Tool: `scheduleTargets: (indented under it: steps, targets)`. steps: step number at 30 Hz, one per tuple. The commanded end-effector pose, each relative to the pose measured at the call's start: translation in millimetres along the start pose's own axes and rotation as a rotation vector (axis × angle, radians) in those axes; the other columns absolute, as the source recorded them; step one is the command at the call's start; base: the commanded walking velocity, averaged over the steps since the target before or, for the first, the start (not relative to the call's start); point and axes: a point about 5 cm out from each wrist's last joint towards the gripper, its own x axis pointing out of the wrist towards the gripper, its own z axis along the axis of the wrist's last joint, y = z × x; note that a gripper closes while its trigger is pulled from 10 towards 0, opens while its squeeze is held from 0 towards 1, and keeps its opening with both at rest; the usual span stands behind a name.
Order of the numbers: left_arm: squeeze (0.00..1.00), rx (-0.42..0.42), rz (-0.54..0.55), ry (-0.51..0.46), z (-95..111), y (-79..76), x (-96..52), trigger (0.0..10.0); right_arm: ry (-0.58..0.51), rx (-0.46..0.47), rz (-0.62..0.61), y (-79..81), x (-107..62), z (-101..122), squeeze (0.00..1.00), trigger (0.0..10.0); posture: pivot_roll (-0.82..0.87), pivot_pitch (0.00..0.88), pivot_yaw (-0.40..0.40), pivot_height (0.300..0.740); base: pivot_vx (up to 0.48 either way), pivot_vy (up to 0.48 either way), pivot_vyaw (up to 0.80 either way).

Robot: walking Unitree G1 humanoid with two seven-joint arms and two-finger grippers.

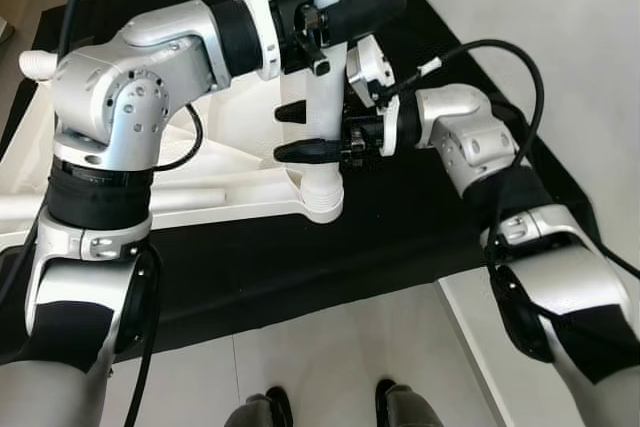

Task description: Building children table

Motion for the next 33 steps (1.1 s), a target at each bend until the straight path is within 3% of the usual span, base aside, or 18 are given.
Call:
scheduleTargets:
  steps: [1,9,10,15,16,22,27,29,30,31,32,33]
  targets:
    - [0.00,-0.038,-0.058,-0.029,-3,-8.1,3.6,0.0,0.036,-0.025,0.114,7.0,23.3,-3,0.00,0.0,0.00,0.250,0.058,0.740,0.000,0.000,0.00]
    - [0.00,-0.030,-0.058,-0.030,-4,-8.7,4.3,0.0,0.032,-0.021,0.133,7.1,22.3,-8,0.00,0.0,-0.01,0.244,0.059,0.740,0.000,0.000,0.00]
    - [1.00,-0.048,-0.061,-0.032,-5,-8.4,3.8,10.0,0.036,-0.021,0.129,7.5,22.7,-10,0.00,0.0,-0.01,0.242,0.058,0.740,0.000,0.000,0.00]
    - [1.00,-0.041,-0.047,-0.044,-3,-8.0,2.1,10.0,0.029,-0.026,0.081,6.8,22.8,-14,0.00,0.0,-0.02,0.238,0.055,0.740,0.000,0.000,0.00]
    - [0.00,-0.023,-0.041,-0.058,0,-6.3,-0.7,10.0,0.025,-0.023,0.052,5.9,21.0,-15,0.00,0.0,-0.03,0.238,0.054,0.740,0.000,0.000,0.00]
    - [0.00,0.008,0.006,-0.091,13,3.4,-16.9,10.0,0.046,-0.025,-0.044,4.5,11.6,-20,0.00,0.0,-0.04,0.241,0.054,0.740,0.000,0.000,0.00]
    - [0.00,0.066,0.076,-0.047,33,10.3,-72.6,10.0,0.139,0.066,-0.206,14.3,-7.4,-33,0.00,0.0,-0.08,0.277,0.047,0.740,0.000,0.000,0.00]
    - [0.00,0.066,0.076,-0.047,33,10.3,-72.6,10.0,0.139,0.066,-0.206,14.3,-7.4,-33,0.00,0.0,-0.08,0.277,0.047,0.740,0.000,0.000,0.00]
    - [0.00,0.086,0.127,-0.032,35,12.8,-84.9,10.0,0.174,0.106,-0.261,18.4,-10.8,-38,0.00,0.0,-0.09,0.288,0.038,0.740,0.000,0.000,0.00]
    - [0.00,0.103,0.221,-0.019,35,16.4,-102.7,10.0,0.246,0.158,-0.555,22.7,-12.3,-58,0.00,0.0,-0.09,0.308,0.015,0.740,0.000,0.000,0.00]
    - [0.00,0.103,0.221,-0.019,35,16.4,-102.7,10.0,0.246,0.158,-0.555,22.7,-12.3,-58,0.00,0.0,-0.09,0.308,0.015,0.740,0.000,0.000,0.00]
    - [0.00,0.117,0.284,-0.009,35,18.0,-113.9,10.0,0.306,0.184,-0.780,27.5,-18.3,-71,0.00,0.0,-0.09,0.303,0.011,0.740,0.000,0.000,0.00]
